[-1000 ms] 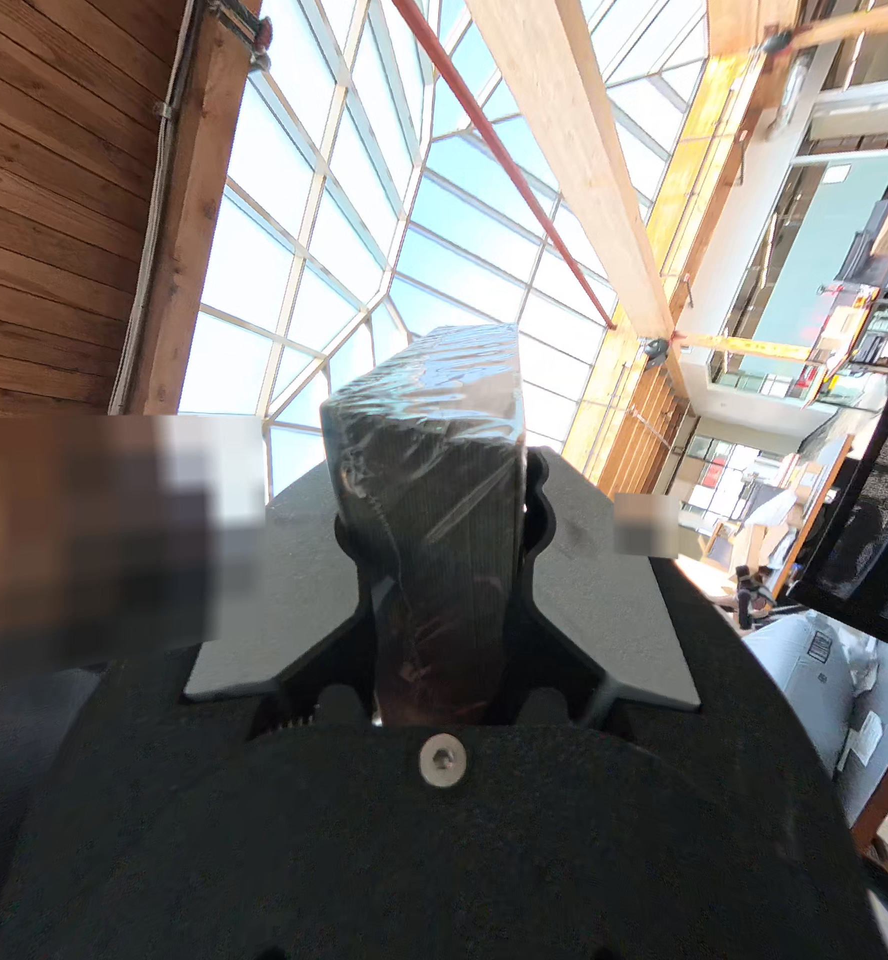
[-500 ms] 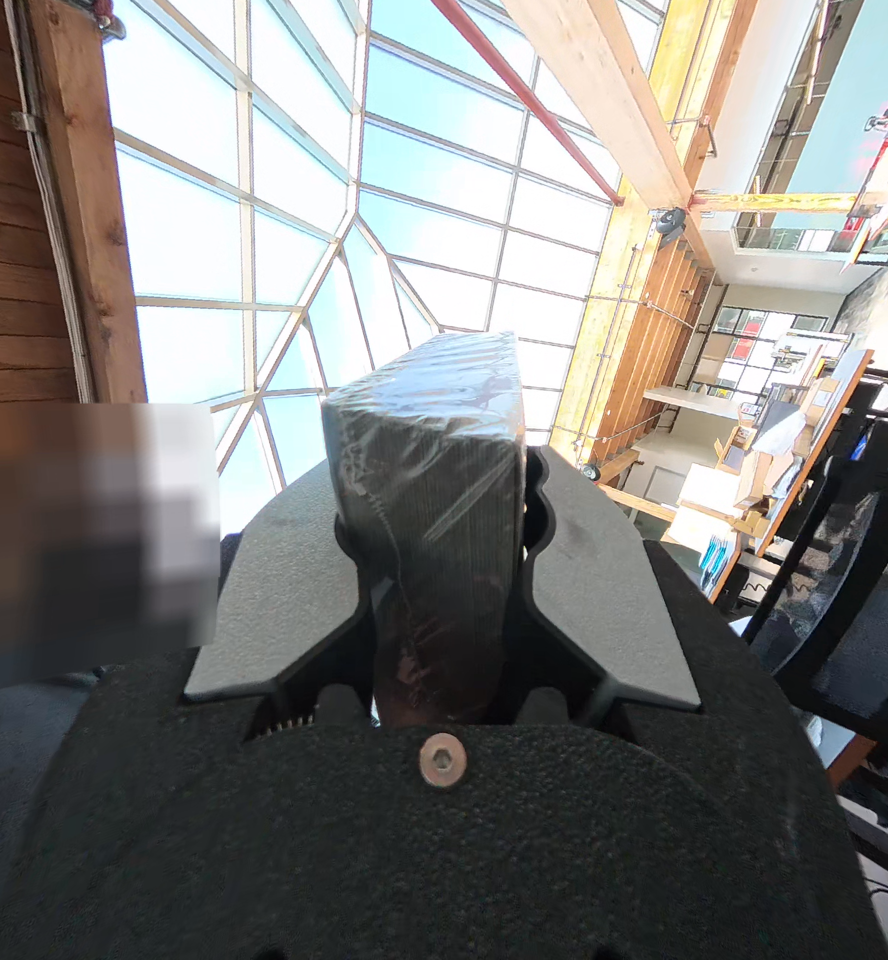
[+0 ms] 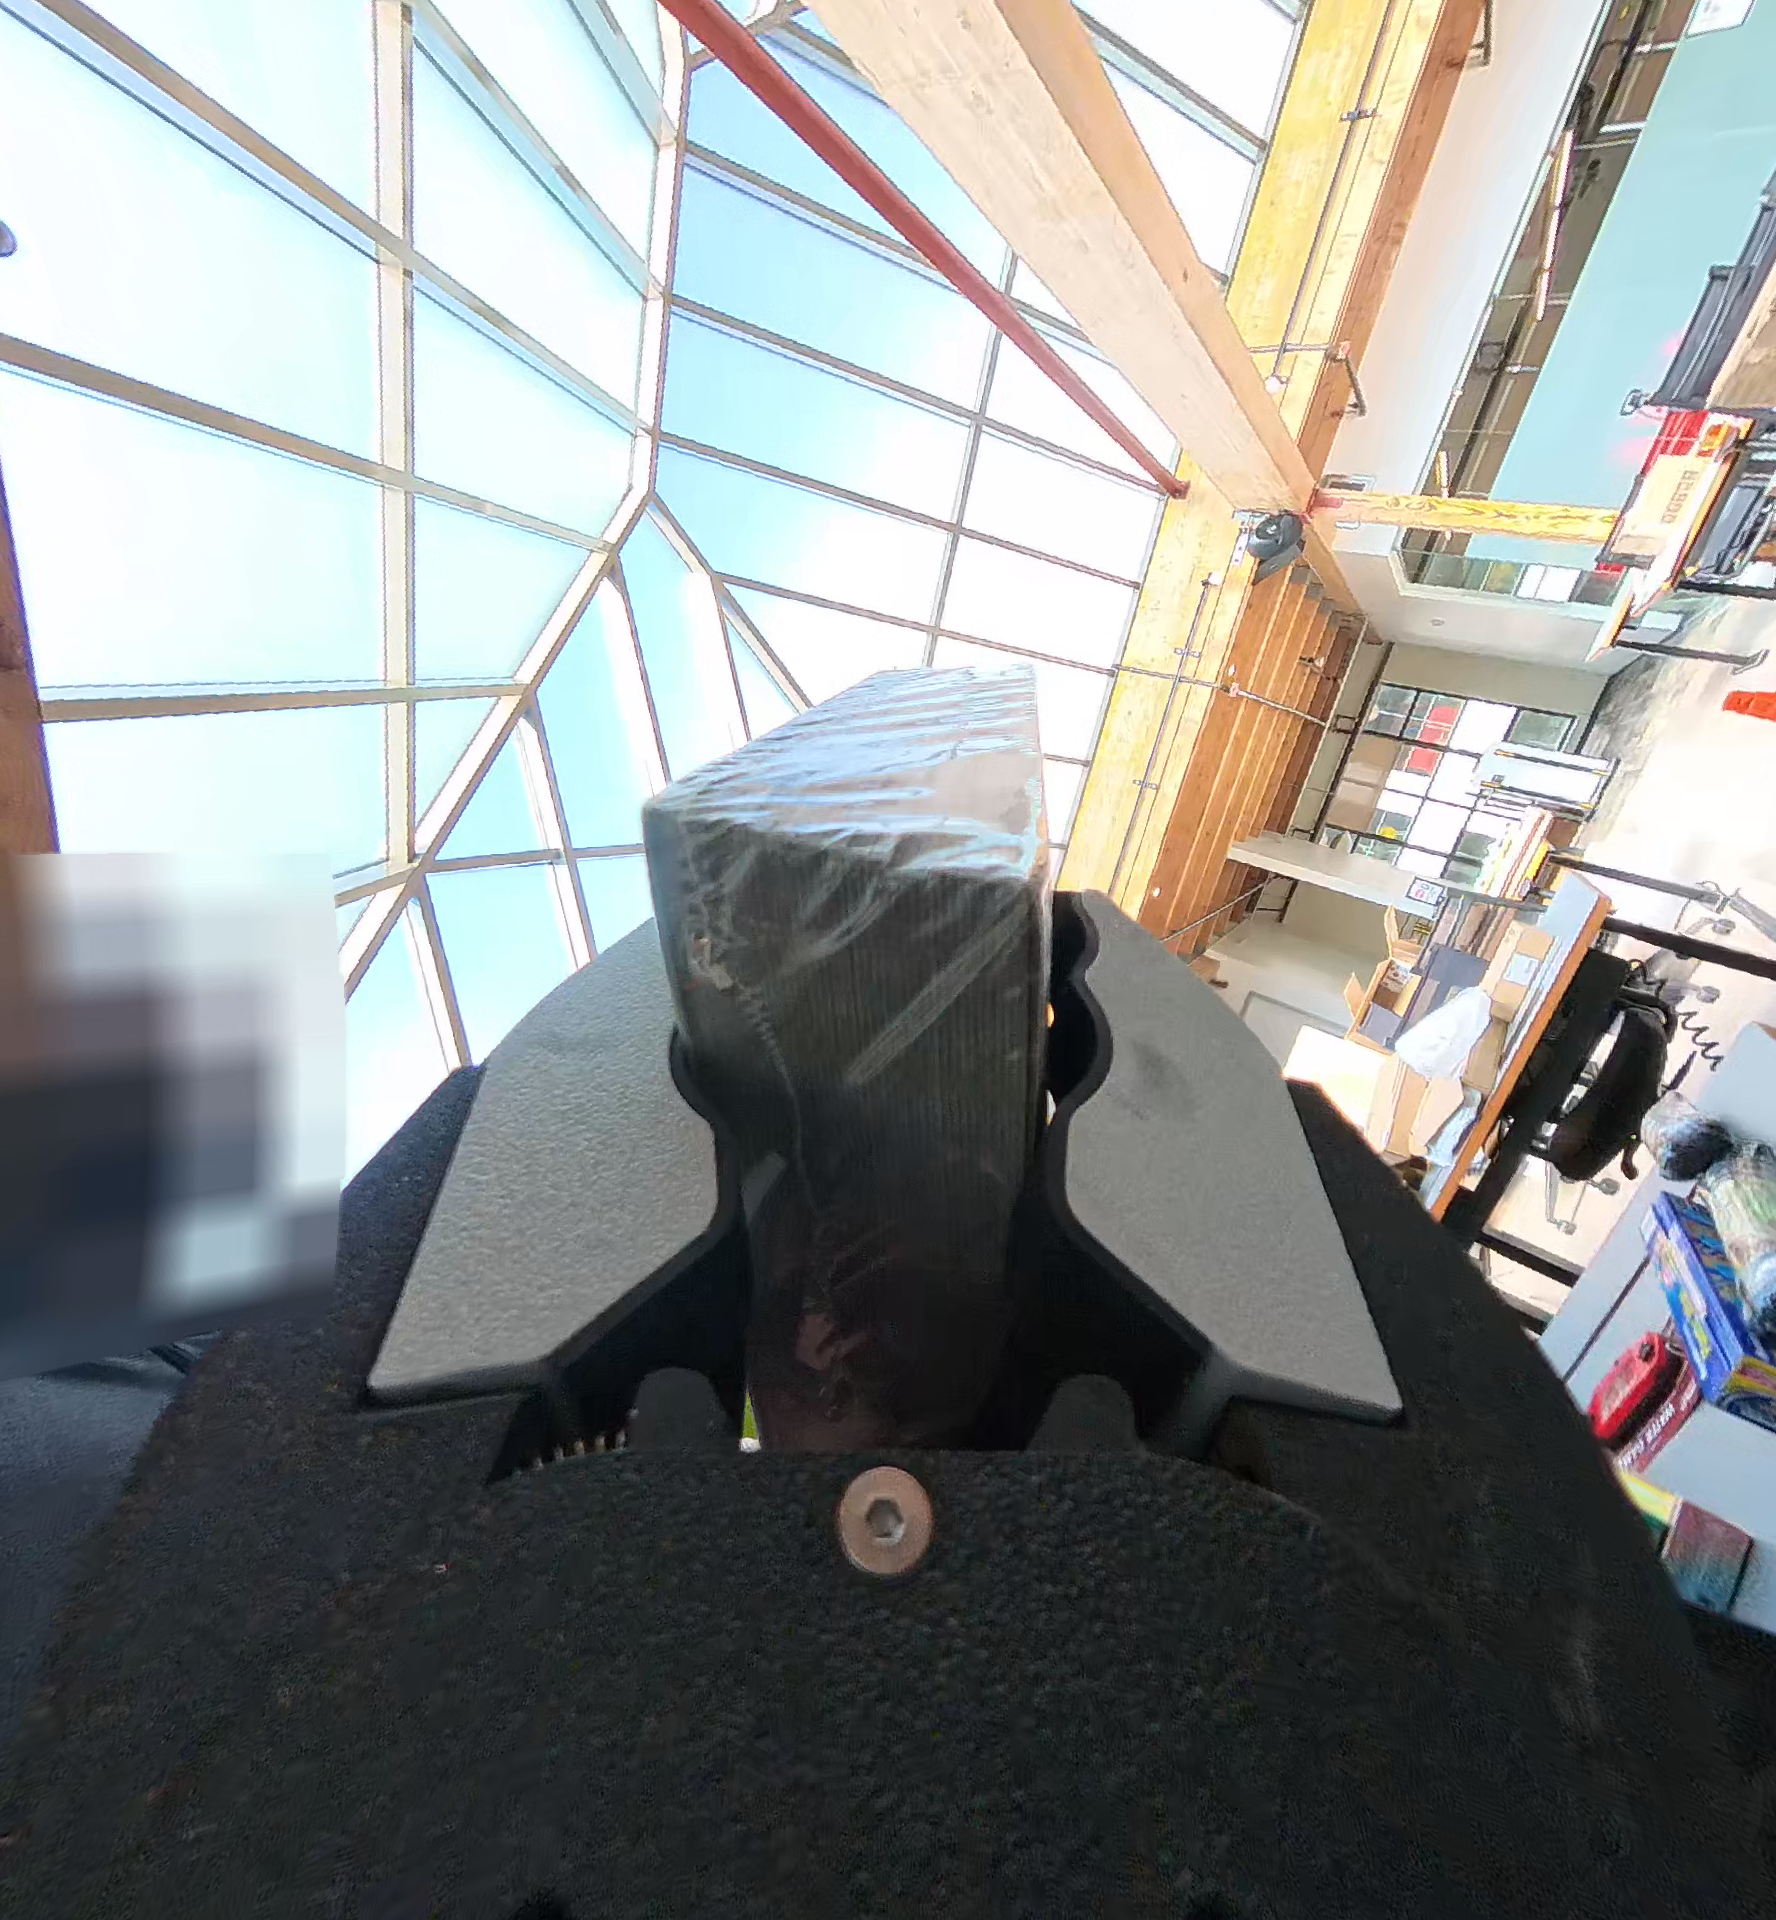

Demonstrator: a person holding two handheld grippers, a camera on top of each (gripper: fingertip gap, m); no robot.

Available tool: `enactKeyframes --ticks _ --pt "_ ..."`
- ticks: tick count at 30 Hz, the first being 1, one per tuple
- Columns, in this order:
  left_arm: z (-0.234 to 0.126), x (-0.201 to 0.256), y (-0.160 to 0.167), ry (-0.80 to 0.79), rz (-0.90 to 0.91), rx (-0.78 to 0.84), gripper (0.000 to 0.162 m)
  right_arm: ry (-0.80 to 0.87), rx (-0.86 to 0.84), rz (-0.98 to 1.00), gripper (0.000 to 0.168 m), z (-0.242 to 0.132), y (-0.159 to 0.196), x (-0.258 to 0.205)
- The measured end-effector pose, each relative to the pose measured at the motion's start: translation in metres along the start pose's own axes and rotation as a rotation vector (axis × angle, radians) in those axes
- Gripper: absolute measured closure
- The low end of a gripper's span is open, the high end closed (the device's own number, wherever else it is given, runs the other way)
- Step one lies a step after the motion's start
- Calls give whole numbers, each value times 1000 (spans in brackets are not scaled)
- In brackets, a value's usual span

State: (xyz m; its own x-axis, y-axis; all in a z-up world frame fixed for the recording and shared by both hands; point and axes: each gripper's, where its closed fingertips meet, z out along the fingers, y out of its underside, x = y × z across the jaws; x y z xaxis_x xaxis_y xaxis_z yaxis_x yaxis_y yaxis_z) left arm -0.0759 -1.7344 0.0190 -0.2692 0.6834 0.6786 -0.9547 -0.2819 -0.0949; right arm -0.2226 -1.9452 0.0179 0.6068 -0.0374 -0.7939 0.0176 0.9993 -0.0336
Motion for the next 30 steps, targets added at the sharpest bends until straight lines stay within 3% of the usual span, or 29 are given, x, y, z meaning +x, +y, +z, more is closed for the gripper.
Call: enactKeyframes --ticks 9,17,24,30 --pt "87 -199 -139 -46 -29 139 41 63 -93 89 108 184 -181 215" --pt "211 -314 -267 7 46 164 41 124 -160 23 108 381 -332 372" --pt "273 -430 -415 22 -10 128 41 105 -90 -21 107 530 -433 496" --pt "338 -480 -531 12 83 72 41 187 -84 -58 107 641 -499 595"
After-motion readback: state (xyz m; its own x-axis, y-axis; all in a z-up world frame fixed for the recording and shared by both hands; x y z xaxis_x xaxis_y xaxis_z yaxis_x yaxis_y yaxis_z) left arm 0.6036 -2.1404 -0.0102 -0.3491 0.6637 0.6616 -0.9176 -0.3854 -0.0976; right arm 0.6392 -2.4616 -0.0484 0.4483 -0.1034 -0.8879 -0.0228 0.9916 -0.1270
